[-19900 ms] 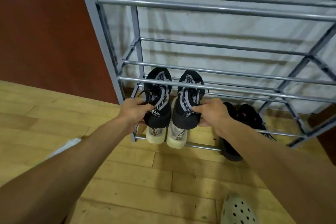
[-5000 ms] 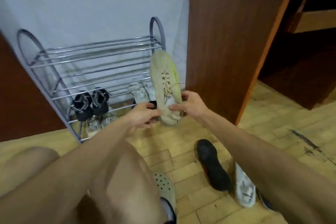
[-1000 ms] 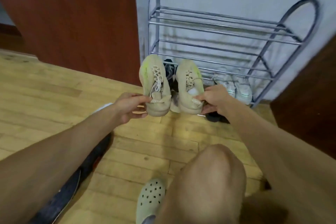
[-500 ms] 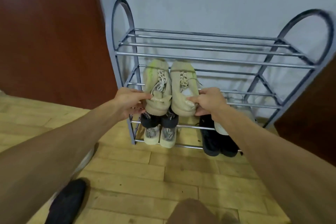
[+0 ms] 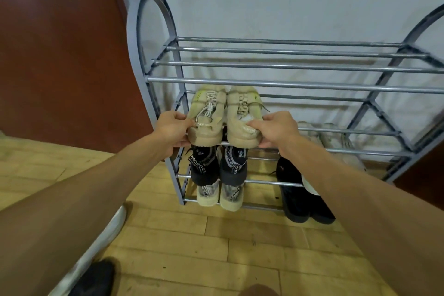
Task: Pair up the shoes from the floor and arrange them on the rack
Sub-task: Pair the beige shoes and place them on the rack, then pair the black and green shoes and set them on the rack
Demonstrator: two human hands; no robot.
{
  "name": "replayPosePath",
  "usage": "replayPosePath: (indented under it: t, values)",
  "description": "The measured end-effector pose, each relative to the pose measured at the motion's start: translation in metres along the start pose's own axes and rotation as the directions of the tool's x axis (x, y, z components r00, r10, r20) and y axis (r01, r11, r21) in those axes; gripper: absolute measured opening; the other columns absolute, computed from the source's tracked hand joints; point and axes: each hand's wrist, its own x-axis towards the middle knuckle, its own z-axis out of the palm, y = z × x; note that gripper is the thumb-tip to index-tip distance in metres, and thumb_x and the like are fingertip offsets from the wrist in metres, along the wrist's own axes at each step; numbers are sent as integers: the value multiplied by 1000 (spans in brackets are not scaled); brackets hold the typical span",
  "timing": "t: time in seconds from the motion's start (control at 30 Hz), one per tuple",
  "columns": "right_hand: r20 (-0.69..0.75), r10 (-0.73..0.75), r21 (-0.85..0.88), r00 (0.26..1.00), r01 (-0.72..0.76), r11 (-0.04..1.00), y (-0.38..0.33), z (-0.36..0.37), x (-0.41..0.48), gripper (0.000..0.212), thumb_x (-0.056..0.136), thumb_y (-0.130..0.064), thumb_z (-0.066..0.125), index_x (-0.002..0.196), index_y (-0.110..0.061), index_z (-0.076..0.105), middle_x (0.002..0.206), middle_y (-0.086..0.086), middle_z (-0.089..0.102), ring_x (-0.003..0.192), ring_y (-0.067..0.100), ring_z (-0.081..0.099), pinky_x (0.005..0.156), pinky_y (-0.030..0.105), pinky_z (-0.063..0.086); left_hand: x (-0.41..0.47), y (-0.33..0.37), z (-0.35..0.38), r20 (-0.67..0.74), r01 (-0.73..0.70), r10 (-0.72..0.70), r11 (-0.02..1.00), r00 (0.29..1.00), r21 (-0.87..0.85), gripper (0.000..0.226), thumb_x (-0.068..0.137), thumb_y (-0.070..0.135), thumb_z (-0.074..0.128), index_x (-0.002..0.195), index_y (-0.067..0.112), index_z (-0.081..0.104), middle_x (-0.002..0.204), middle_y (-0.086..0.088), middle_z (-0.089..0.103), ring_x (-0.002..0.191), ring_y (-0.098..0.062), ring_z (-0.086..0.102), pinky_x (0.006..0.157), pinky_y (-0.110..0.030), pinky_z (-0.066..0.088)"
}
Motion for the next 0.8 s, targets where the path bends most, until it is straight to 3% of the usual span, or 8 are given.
replayPosePath:
  t: [0.1,0.17,0.23,0.3,0.4,0.5,0.67,0.8]
  values:
    - [30,-9,-59,1000,10,998,-6,1,-9,12,87,-25,69,86,-14,64,97,8,69,89,27,72,76,42,62,-2,-1,-3,15,-22,21,998,1000,56,19,93,17,59,108,5,57,104,-18,63,79,-26,64,64,-32,56]
    - [77,17,-122,997,-7,992,-8,1,-17,28,94,-31,59,110,-8,63,106,8,64,97,24,66,83,42,60,-8,-1,-5,51,-25,21,996,998,83,26,94,18,58,115,3,59,112,-20,64,94,-29,66,65,-31,55]
    - [113,28,-187,993,-7,982,-9,1,-29,36,98,-33,51,119,-6,60,110,8,60,100,23,60,88,41,57,-20,-1,-9,67,-38,31,992,997,118,29,93,19,58,118,5,59,119,-17,63,106,-29,63,72,-31,54]
    - [108,6,-243,994,21,970,-11,-1,-45,28,98,-28,50,111,-6,62,104,8,62,94,22,60,82,36,58,-36,-1,-13,93,-64,50,984,994,164,31,91,21,59,119,8,59,123,-12,61,111,-27,60,78,-32,52]
    - [40,-86,-328,996,94,940,-13,1,-74,10,92,-12,54,86,-10,61,80,5,58,72,18,53,53,25,44,-70,-5,-24,128,-102,78,977,989,187,20,90,24,61,108,16,63,120,-3,58,108,-21,57,83,-31,51]
    - [38,-152,-408,988,154,900,-12,14,-108,14,88,-8,51,82,-4,63,78,7,58,73,22,56,54,27,44,-107,-23,-46,165,-111,74,968,984,224,22,93,25,57,112,16,64,111,-3,60,99,-17,57,87,-33,49]
    - [322,-91,-530,942,259,808,-7,63,-178,19,88,-9,51,80,2,64,83,15,63,81,28,62,64,30,42,-161,-77,-96,183,-44,-3,967,983,250,30,93,28,57,119,15,62,114,1,61,103,-17,58,86,-30,45]
    - [505,-13,-632,863,379,676,13,120,-231,26,90,-12,49,66,-3,54,67,7,52,61,21,52,49,27,38,-196,-134,-145,140,36,-74,966,987,257,22,90,31,59,107,19,66,111,4,62,99,-15,60,85,-28,46]
